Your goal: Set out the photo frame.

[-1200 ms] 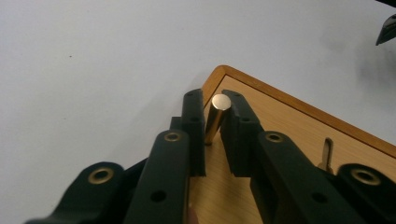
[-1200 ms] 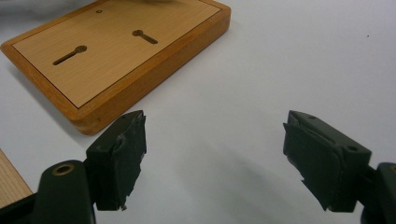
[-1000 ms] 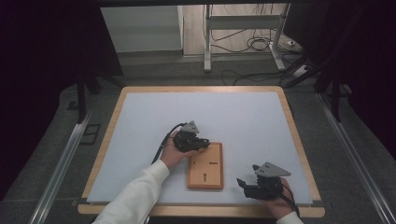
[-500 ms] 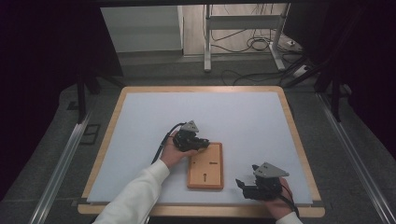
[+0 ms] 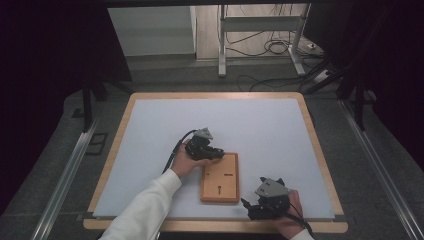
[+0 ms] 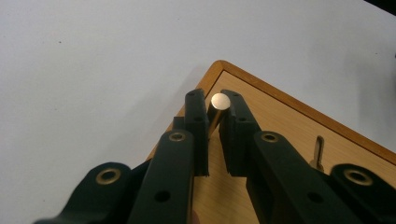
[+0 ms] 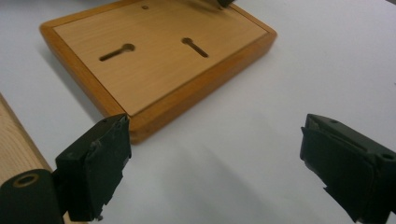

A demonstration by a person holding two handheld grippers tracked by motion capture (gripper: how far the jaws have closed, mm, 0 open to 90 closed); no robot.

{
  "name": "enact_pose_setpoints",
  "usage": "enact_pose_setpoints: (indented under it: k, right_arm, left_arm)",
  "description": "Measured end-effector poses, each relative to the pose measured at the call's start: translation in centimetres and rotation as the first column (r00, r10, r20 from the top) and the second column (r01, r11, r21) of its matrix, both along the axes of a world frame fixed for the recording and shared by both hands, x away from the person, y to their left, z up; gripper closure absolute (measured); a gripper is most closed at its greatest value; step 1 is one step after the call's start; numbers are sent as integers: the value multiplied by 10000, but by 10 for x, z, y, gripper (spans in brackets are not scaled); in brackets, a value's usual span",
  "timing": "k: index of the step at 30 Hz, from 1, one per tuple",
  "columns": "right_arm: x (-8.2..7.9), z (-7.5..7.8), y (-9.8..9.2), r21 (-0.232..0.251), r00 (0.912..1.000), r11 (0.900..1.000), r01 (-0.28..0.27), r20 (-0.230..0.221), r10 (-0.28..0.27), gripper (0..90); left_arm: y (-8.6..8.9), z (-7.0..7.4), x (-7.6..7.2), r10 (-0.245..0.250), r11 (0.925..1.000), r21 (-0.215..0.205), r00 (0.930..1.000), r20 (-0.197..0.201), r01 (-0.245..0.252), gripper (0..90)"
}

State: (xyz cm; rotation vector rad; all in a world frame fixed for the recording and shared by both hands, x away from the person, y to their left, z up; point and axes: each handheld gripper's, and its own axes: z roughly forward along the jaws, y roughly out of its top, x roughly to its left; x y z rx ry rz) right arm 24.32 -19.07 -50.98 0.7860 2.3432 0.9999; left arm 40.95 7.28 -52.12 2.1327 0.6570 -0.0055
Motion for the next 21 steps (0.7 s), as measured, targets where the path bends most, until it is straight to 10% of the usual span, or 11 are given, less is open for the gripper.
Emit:
enact_pose_setpoints:
  k: [21]
  right_arm:
    - [0, -14, 58, -1925, 9931, 9784, -758, 736, 914, 71]
  left_arm:
    - [4, -1, 15, 14, 9987, -501, 9923, -1239, -76, 820]
